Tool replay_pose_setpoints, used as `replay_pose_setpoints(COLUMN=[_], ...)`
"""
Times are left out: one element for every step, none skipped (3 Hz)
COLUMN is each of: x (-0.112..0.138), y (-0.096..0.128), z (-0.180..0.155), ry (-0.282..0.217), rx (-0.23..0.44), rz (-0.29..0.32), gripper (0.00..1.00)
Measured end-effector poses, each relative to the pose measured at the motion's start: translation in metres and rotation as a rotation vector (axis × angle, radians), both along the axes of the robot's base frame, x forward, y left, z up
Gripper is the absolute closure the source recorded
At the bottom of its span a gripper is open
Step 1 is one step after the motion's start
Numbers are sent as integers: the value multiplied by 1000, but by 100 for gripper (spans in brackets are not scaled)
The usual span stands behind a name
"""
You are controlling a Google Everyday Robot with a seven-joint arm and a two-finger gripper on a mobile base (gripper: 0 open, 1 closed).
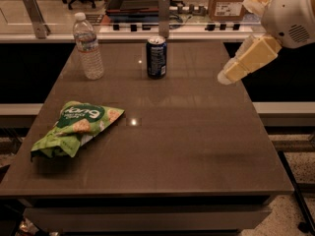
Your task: Pick water bottle
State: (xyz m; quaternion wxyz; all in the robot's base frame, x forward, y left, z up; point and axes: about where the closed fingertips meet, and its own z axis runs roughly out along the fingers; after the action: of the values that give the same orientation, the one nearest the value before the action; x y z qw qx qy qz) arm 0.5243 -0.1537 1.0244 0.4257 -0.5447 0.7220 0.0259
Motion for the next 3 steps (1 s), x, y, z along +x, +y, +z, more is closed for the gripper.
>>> replay_pose_setpoints(x=[0,9,32], y=[0,6,34], z=[0,3,1], ry=[0,-11,-14], rx=[0,25,71], rz=[0,1,59], gripper=[0,0,0])
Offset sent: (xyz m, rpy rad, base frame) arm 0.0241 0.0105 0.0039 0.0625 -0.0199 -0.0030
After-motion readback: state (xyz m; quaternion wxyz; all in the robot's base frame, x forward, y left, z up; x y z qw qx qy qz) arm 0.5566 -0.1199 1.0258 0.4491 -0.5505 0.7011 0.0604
